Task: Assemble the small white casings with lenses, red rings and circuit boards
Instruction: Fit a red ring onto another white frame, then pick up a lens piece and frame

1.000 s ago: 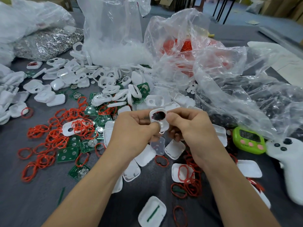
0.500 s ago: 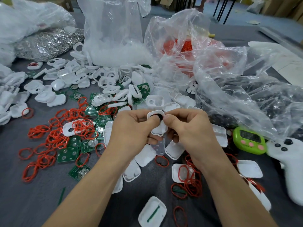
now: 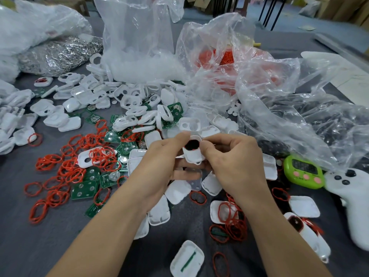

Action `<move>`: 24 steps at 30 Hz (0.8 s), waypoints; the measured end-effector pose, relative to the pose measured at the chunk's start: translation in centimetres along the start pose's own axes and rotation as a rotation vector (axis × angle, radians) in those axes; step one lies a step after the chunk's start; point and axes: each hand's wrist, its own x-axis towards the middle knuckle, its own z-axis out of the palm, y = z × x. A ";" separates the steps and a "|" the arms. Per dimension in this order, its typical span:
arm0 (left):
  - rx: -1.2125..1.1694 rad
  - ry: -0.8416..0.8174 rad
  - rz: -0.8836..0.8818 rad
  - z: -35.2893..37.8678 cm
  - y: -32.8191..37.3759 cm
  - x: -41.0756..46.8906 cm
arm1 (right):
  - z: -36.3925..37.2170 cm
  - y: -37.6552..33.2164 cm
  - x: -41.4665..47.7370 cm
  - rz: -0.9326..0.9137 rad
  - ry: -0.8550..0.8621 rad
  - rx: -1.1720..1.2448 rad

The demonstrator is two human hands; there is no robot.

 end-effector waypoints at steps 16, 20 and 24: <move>-0.375 -0.371 -0.105 -1.2 0.3 0.4 | -1.0 -1.6 -0.1 0.068 0.008 0.355; -0.481 -0.324 -0.087 -1.6 0.9 0.3 | -1.6 -1.3 0.6 0.029 0.104 0.153; -0.578 -0.272 -0.051 -2.9 1.7 0.3 | -2.0 -1.1 2.6 -0.003 0.132 -0.204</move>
